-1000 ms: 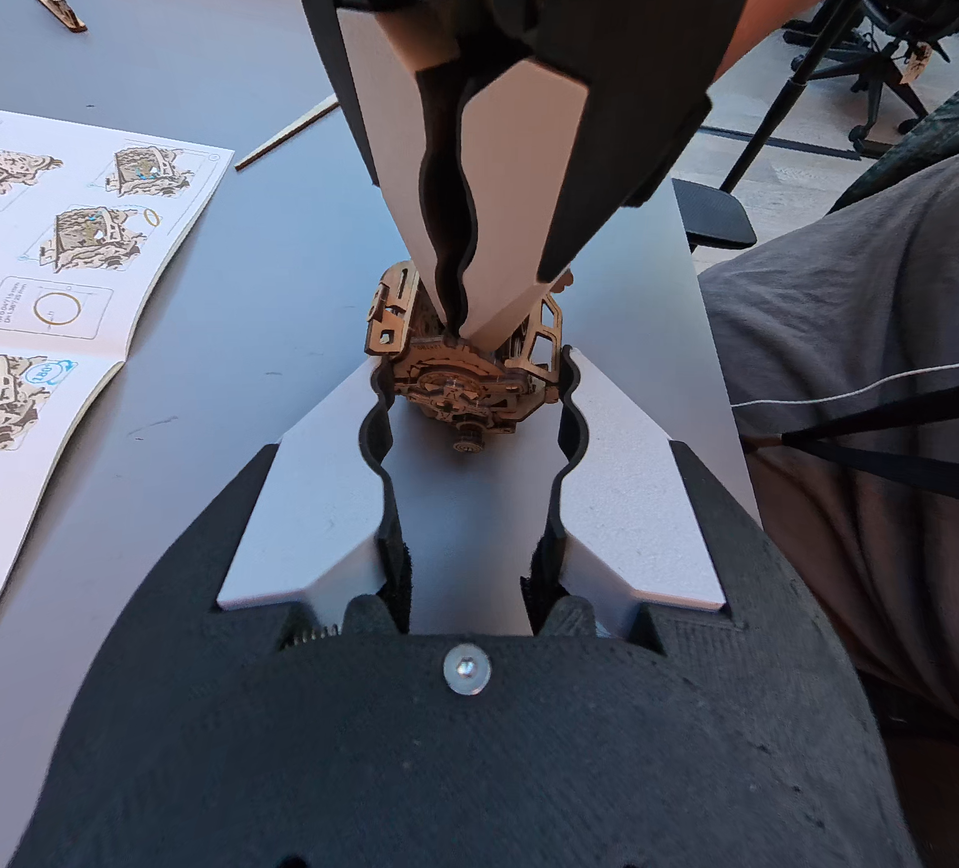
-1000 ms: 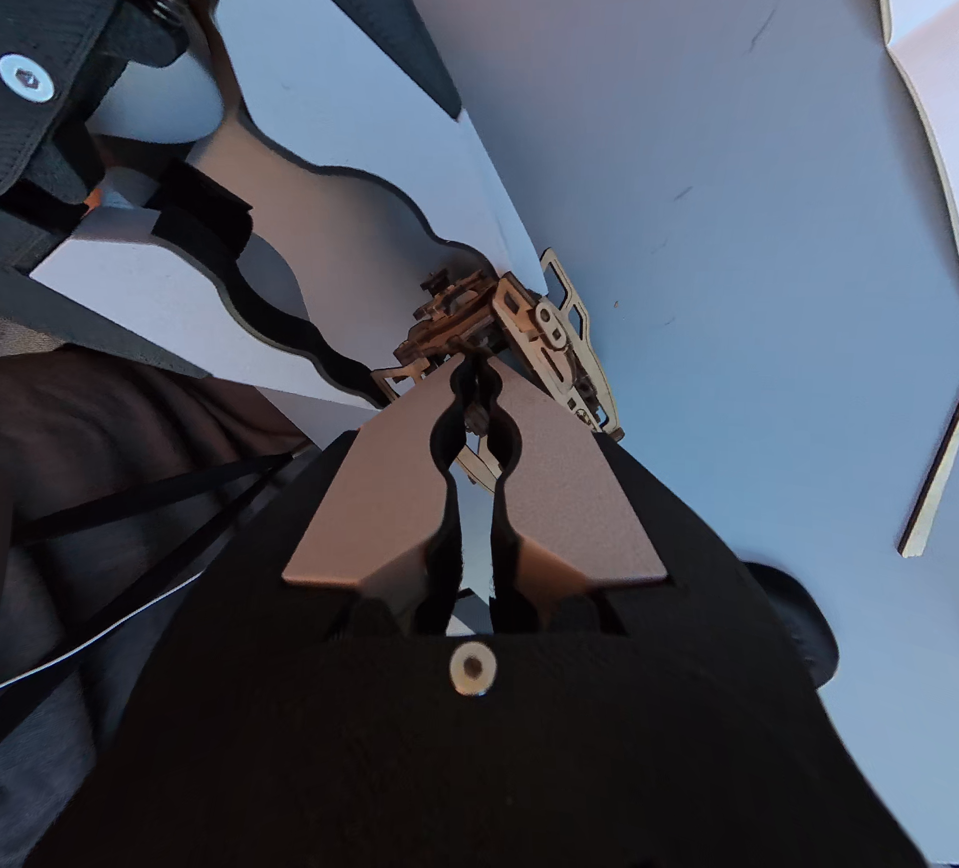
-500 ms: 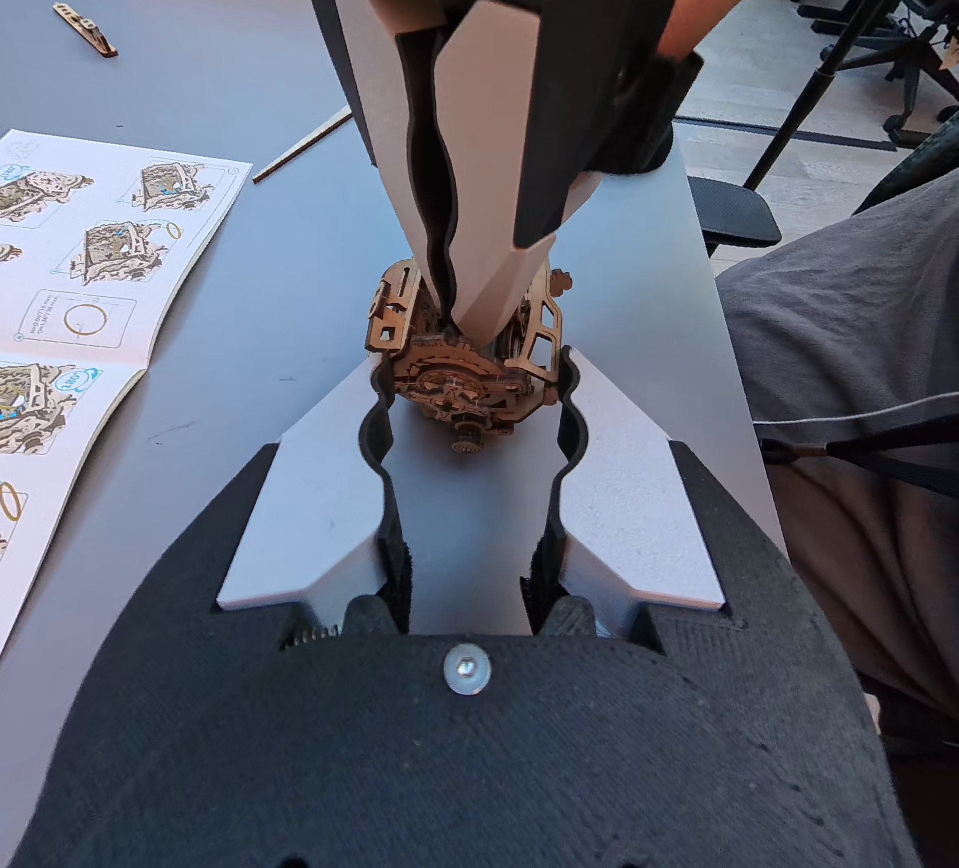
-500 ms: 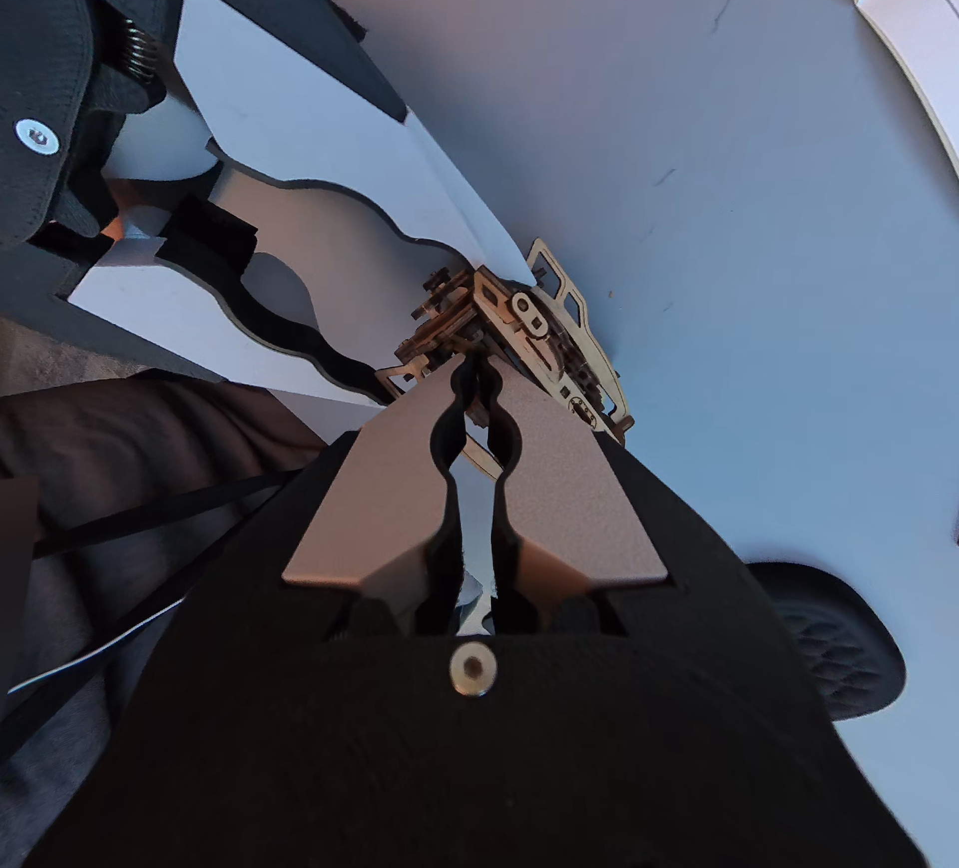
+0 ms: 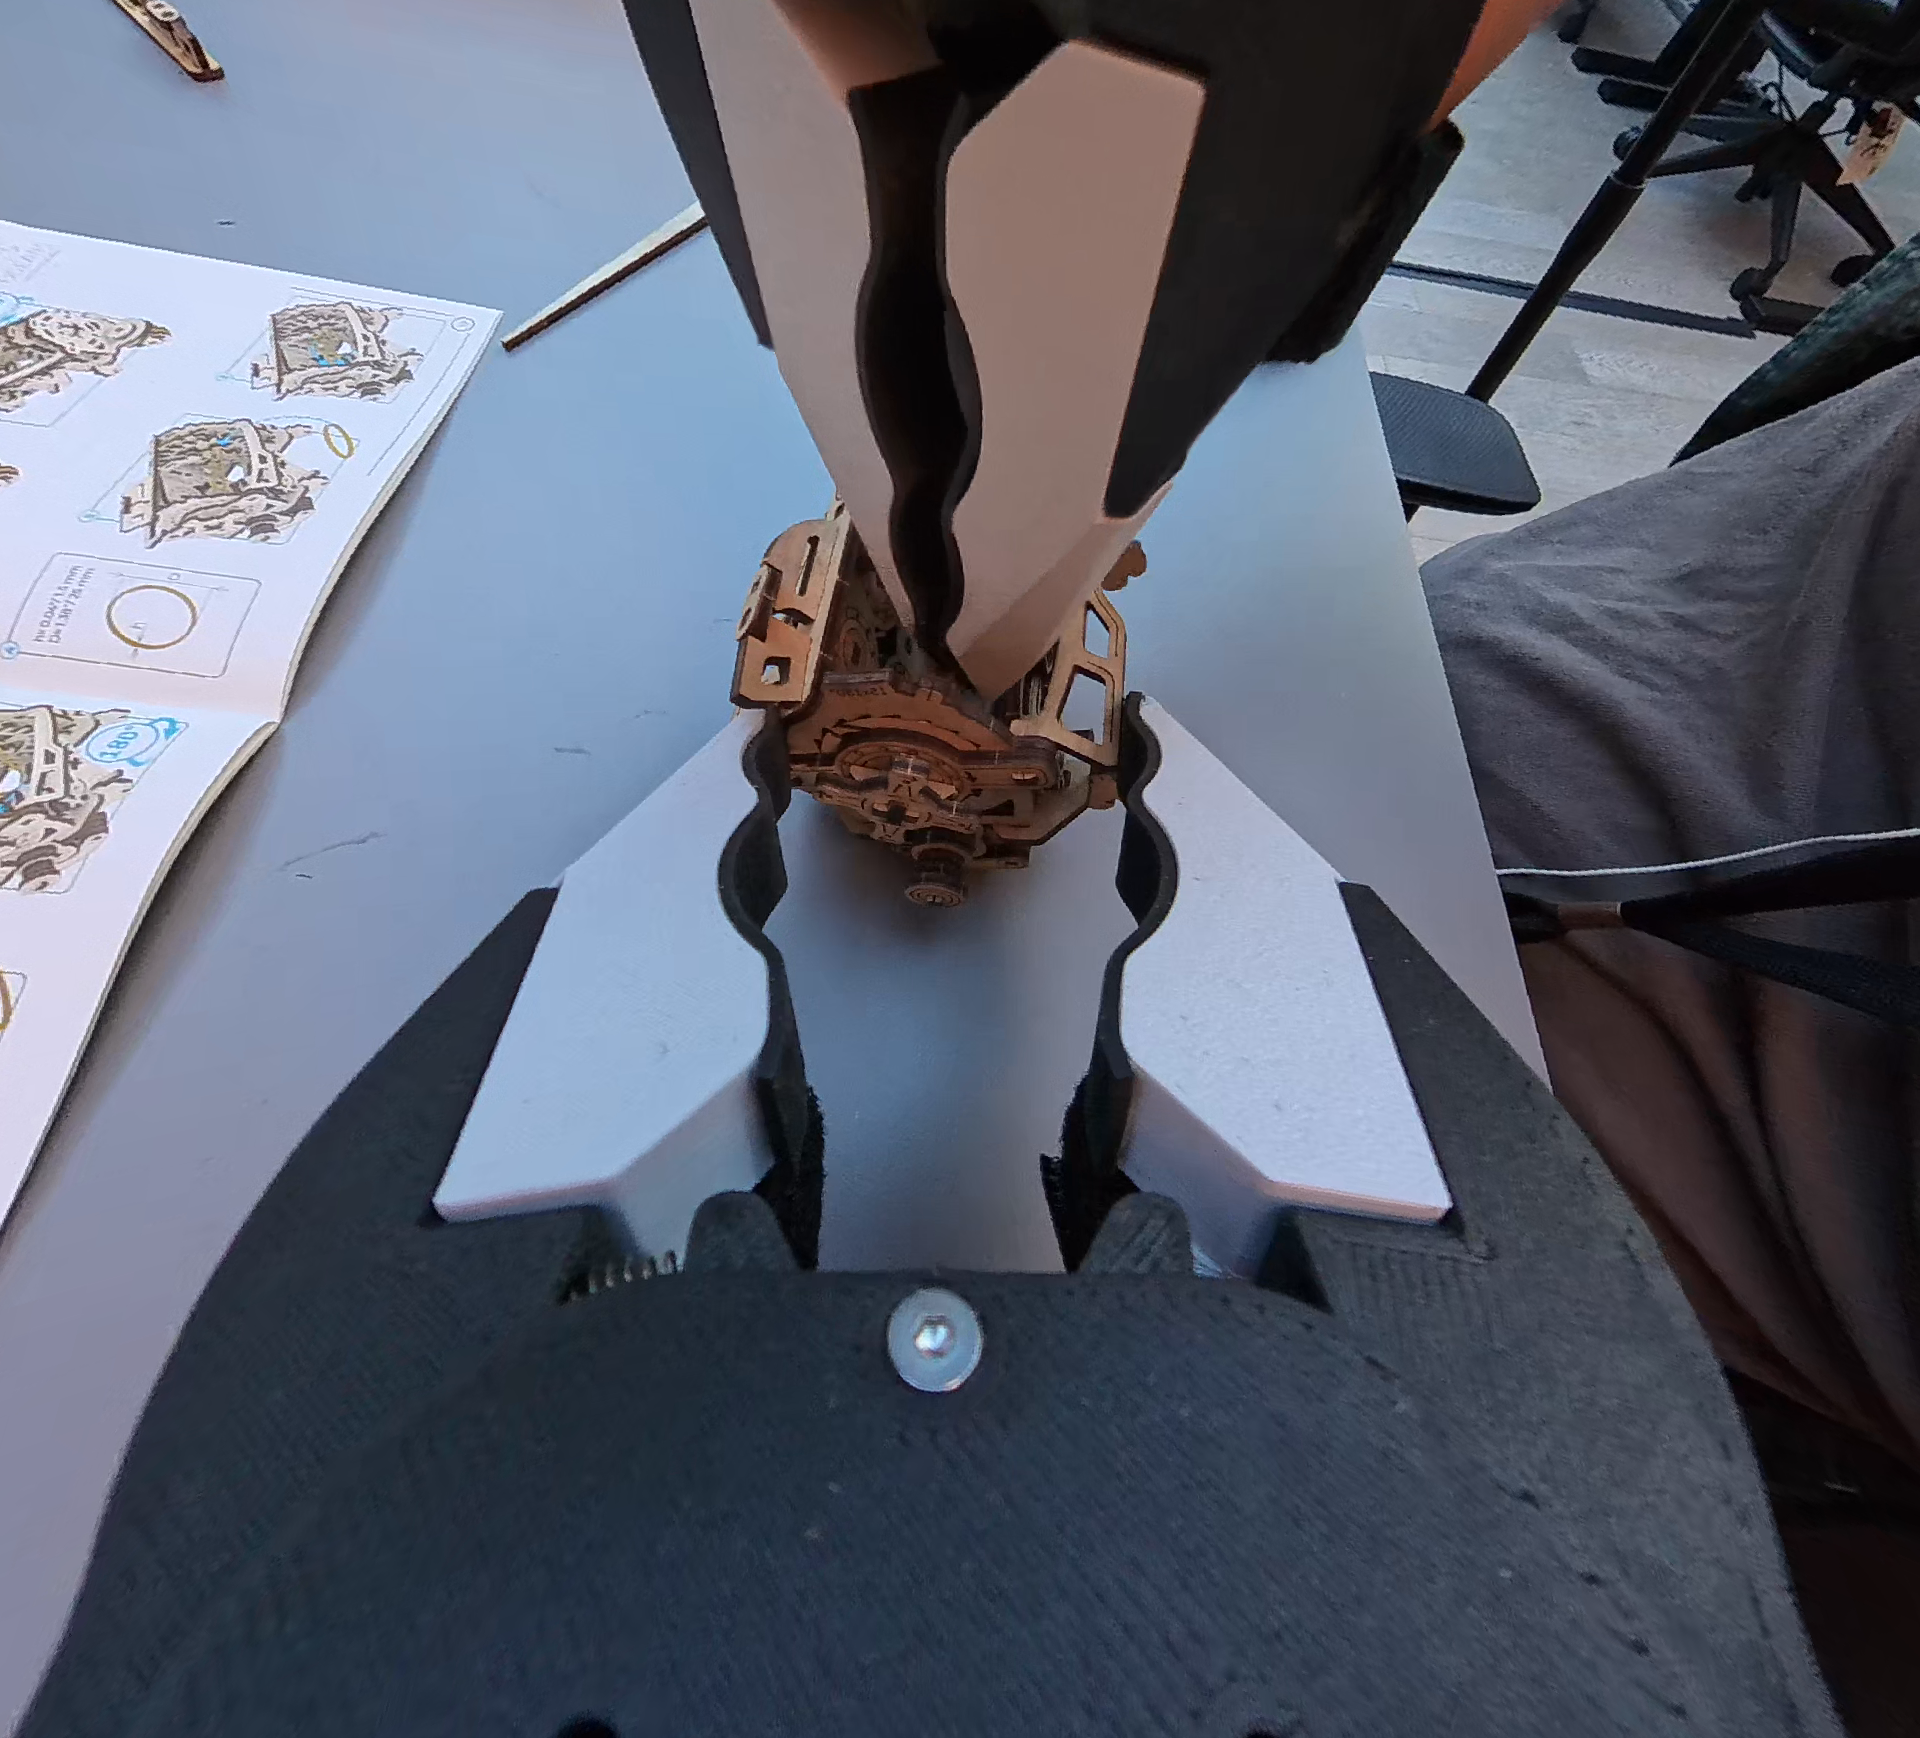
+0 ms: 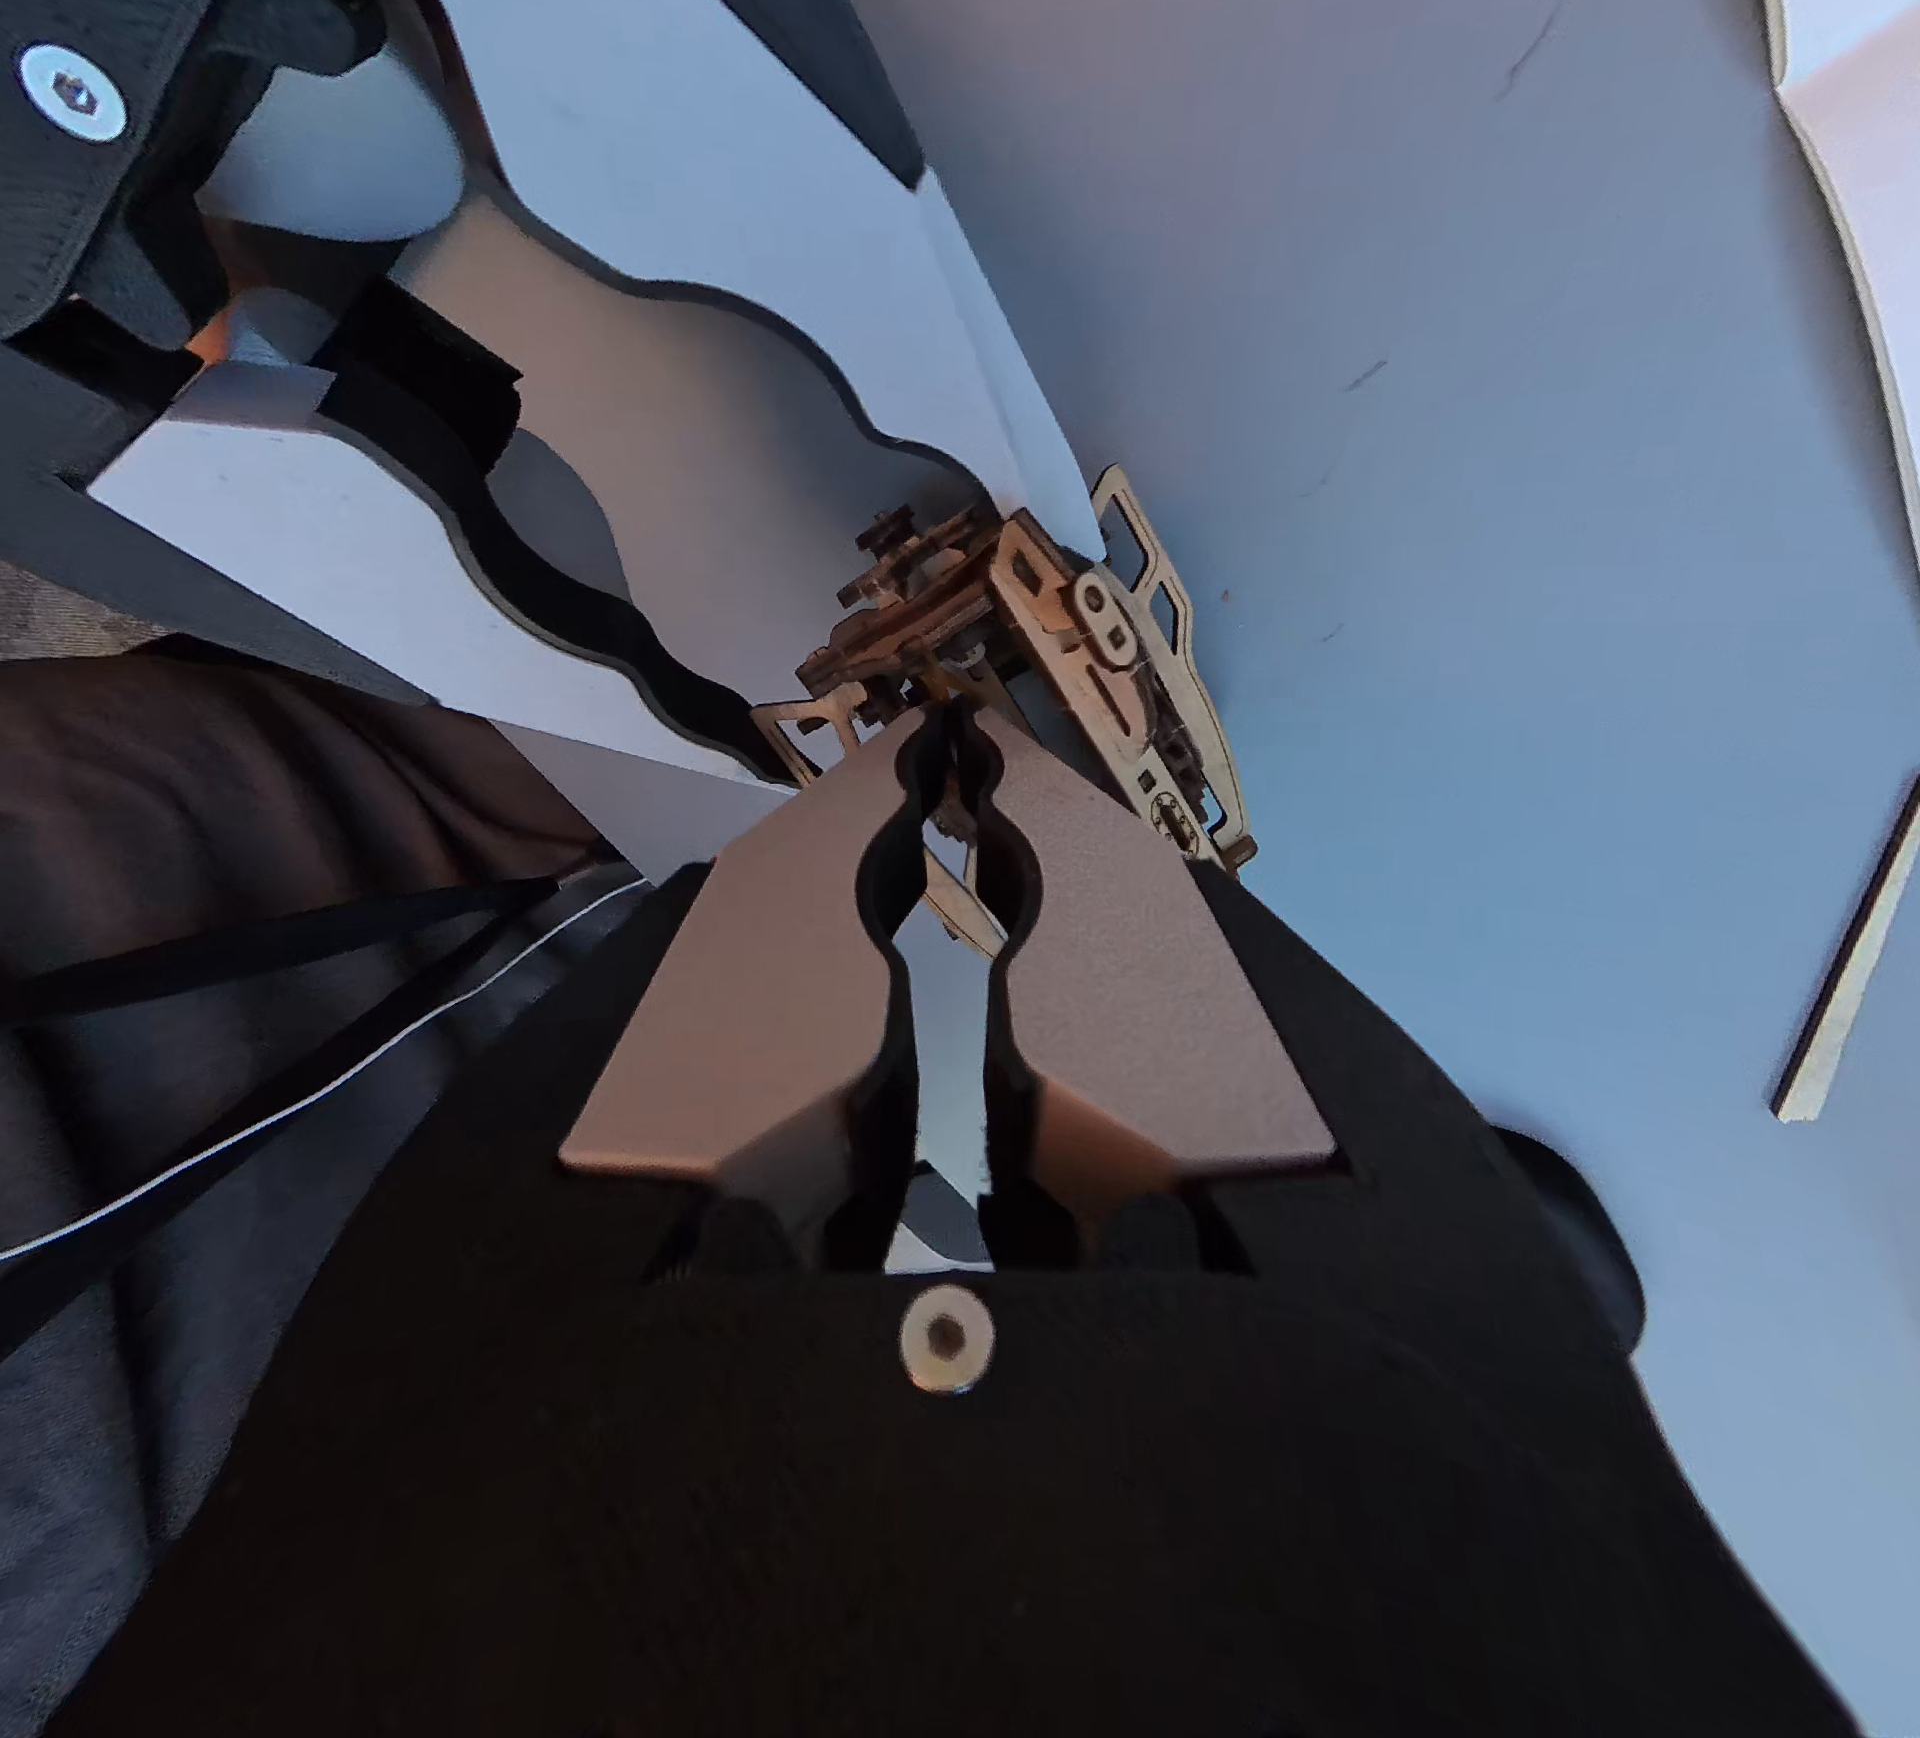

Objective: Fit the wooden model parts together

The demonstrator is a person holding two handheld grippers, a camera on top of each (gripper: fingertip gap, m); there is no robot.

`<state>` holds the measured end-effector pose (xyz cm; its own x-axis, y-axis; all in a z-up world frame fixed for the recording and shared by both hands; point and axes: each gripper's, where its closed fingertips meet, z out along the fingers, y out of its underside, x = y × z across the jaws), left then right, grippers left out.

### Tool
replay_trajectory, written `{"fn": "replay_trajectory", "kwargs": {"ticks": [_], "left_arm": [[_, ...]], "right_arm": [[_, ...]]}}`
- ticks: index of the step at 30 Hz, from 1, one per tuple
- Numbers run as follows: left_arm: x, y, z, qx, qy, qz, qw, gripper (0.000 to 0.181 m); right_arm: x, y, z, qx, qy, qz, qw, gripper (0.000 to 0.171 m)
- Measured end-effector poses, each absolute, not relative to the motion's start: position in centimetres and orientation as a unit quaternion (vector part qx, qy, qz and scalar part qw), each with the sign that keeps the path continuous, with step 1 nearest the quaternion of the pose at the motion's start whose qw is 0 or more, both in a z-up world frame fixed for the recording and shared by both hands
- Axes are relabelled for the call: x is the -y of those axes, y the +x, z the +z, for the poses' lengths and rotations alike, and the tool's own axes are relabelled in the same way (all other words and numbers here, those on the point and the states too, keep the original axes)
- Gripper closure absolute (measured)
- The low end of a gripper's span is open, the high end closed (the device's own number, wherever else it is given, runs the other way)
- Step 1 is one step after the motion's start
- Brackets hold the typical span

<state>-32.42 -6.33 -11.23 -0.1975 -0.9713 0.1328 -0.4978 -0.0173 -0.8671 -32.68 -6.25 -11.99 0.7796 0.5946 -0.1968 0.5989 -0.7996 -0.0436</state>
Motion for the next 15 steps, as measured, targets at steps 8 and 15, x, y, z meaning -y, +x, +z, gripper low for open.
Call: {"fn": "replay_trajectory", "kwargs": {"ticks": [8,15], "left_arm": [[6.4,-32.4,-11.2,-0.645,-0.569,-0.428,0.277,0.119],[6.3,-32.4,-11.2,-0.644,-0.57,-0.43,0.275,0.119]], "right_arm": [[6.2,-32.8,-11.5,-0.367,0.926,-0.083,-0.015,0.167],[5.8,-32.9,-10.6,-0.448,0.89,-0.041,-0.078,0.163]]}}
